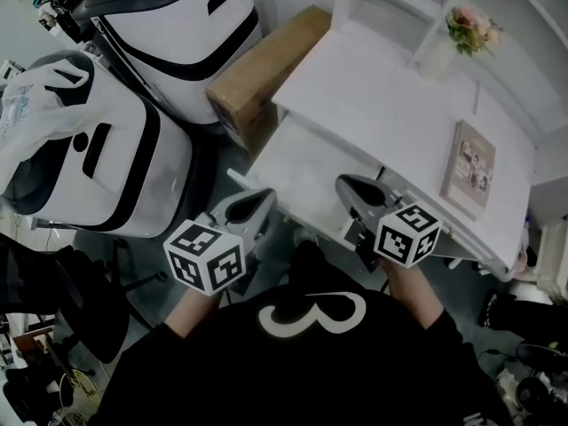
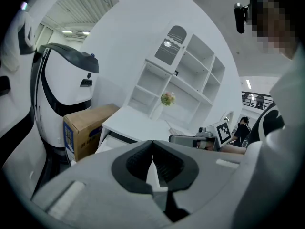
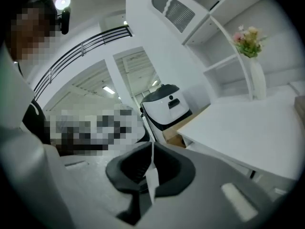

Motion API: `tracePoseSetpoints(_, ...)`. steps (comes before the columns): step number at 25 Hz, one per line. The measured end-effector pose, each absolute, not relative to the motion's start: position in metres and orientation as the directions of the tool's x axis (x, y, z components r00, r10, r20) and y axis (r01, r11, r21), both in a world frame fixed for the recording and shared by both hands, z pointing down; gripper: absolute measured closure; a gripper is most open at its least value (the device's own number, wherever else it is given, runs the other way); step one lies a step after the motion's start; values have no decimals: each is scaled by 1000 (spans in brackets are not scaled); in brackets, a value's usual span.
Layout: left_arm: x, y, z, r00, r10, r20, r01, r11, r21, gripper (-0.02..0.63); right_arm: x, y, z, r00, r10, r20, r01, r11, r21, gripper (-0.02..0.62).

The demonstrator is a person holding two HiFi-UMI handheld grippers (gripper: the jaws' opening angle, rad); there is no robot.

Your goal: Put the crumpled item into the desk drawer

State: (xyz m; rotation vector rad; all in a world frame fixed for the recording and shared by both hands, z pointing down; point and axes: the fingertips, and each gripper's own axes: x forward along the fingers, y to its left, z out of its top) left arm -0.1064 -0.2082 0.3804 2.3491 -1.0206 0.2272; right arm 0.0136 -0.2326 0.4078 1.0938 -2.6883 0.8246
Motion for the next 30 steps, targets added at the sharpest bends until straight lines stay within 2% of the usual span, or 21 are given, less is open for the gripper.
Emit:
tracePoseSetpoints(2, -104, -196, 370, 709, -617, 343, -702, -570, 426, 597, 11, -216, 393, -741, -608, 285, -666, 612, -426, 592)
tracePoseSetpoints(12, -99, -154, 327, 750, -605, 268, -659, -642, 392, 597, -6, -158, 330, -766, -606, 215, -642, 709, -291, 592)
tracePoseSetpoints(30, -98, -136, 333, 763, -587, 270, -644, -656, 394, 597, -4, -132, 342, -752, -618, 228, -659, 690, -301, 592)
